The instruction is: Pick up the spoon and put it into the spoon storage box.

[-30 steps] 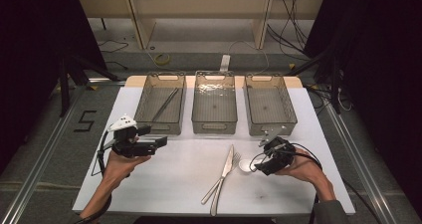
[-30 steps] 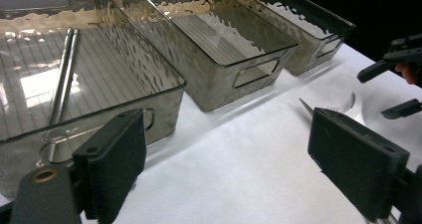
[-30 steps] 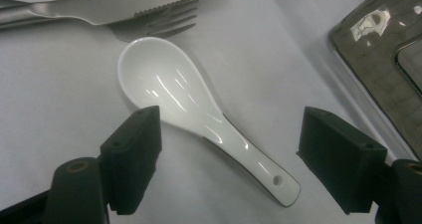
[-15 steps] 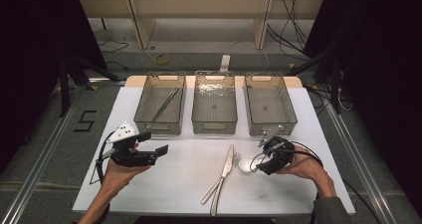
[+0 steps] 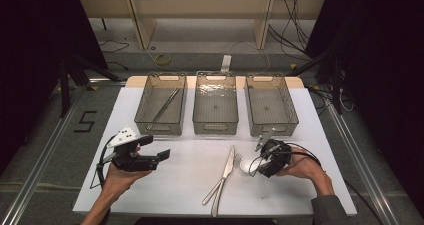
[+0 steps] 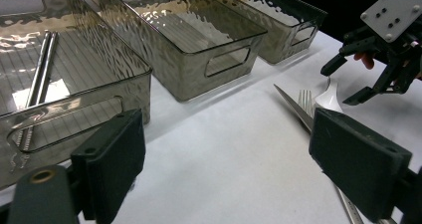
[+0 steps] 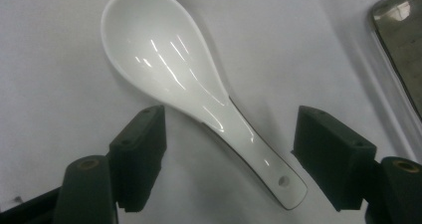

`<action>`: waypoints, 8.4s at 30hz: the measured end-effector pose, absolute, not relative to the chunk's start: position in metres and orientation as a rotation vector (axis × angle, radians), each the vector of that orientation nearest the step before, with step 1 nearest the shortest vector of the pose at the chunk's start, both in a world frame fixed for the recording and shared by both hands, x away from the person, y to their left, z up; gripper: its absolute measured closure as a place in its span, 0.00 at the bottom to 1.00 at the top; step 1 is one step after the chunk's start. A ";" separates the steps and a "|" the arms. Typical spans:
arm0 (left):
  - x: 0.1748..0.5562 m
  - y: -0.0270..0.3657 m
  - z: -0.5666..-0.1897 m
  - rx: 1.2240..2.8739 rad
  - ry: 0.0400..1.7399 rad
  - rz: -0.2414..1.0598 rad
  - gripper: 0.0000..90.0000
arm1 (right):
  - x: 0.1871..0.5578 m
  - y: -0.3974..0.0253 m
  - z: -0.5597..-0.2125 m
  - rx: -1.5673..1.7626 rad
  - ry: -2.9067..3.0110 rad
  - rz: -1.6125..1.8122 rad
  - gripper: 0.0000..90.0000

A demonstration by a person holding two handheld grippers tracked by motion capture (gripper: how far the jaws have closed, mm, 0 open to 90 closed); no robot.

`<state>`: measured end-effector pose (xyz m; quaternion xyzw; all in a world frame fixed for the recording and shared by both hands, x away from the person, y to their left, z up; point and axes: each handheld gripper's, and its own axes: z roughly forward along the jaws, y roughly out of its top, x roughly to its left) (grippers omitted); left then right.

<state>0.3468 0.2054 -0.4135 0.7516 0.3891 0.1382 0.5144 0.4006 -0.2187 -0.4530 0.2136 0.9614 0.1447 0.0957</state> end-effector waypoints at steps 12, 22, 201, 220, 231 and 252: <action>0.345 0.202 -0.413 1.826 0.903 0.342 0.16 | 0.402 -0.215 -0.459 0.615 2.896 0.382 0.45; 0.344 0.199 -0.414 1.845 0.889 0.345 0.16 | 0.400 -0.214 -0.457 0.669 2.948 0.389 0.68; 0.342 0.207 -0.411 1.745 0.913 0.378 0.17 | 0.424 -0.094 -0.395 1.026 2.665 1.049 0.43; 0.342 0.207 -0.411 1.750 0.912 0.378 0.17 | 0.361 -0.101 -0.425 0.994 2.712 1.056 0.42; 0.342 0.207 -0.411 1.751 0.908 0.379 0.17 | 0.345 -0.087 -0.438 0.895 2.769 1.048 0.44; 0.342 0.207 -0.411 1.742 0.912 0.379 0.17 | 0.335 -0.079 -0.454 0.853 2.813 1.028 0.52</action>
